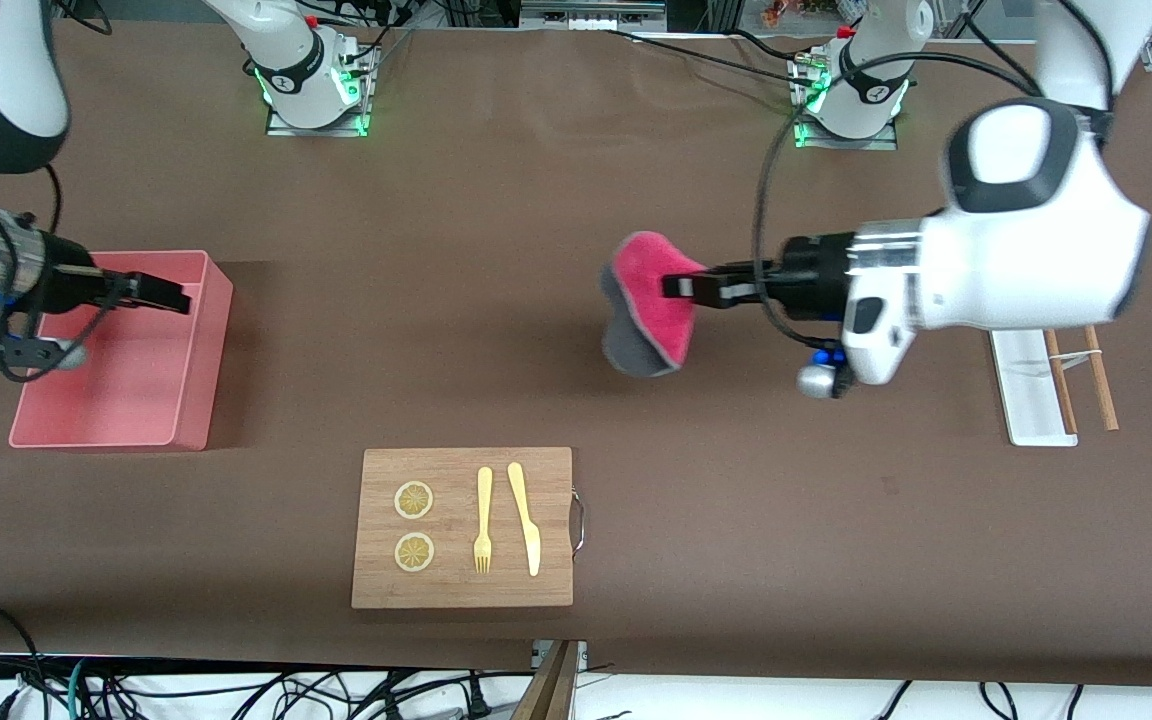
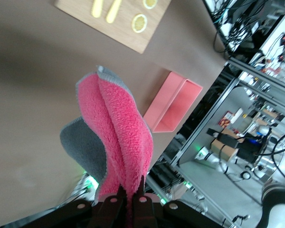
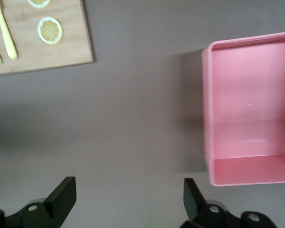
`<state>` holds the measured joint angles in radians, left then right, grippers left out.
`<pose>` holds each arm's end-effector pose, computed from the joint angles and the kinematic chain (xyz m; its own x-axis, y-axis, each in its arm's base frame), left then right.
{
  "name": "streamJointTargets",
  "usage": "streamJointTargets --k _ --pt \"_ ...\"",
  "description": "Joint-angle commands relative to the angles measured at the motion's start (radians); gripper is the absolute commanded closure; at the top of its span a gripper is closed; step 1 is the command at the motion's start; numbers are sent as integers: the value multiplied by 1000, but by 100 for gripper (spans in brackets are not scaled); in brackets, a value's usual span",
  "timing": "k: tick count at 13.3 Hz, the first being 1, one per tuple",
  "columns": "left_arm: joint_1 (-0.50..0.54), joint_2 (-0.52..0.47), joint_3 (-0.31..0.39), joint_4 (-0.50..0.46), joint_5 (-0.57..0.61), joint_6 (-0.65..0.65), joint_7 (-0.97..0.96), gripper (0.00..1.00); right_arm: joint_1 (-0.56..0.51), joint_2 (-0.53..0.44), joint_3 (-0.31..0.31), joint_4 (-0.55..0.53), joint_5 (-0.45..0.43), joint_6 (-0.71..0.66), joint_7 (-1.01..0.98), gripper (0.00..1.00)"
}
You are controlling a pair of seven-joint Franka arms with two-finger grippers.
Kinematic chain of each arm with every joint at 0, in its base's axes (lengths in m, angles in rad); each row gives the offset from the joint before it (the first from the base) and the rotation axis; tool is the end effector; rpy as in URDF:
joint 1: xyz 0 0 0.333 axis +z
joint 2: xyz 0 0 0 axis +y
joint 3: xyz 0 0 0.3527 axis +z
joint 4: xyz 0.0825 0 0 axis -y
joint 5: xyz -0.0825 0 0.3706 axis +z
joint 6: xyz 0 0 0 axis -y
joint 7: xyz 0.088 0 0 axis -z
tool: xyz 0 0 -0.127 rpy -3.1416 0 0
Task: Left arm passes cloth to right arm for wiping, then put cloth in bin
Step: 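Lift the cloth with the left gripper while the right gripper reaches over, then move the right gripper toward the cloth held by the left gripper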
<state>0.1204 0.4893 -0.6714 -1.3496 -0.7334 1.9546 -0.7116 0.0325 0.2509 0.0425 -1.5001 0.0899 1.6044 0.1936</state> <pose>0.6295 -0.3232 0.5663 0.8323 0.1726 -0.5268 0.5301 -0.5260 0.6651 0.6131 0.0543 0.5312 0.9793 -0.1211 -0.1623 -0.1337 -0.9886 -0.0689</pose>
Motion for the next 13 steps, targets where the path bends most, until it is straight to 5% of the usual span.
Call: streamJointTargets --k 1,5,10,13 --pt "-117 46 6 6 -24 168 -63 100 67 30 -4 15 51 64 142 0" --pt "-263 92 15 9 -17 384 -141 100 136 77 -4 15 140 176 298 0" --pt "-315 110 16 10 -12 466 -154 100 164 97 -3 15 163 258 353 0" --pt "-317 115 16 12 -15 469 -154 100 176 99 -4 15 272 313 366 0"
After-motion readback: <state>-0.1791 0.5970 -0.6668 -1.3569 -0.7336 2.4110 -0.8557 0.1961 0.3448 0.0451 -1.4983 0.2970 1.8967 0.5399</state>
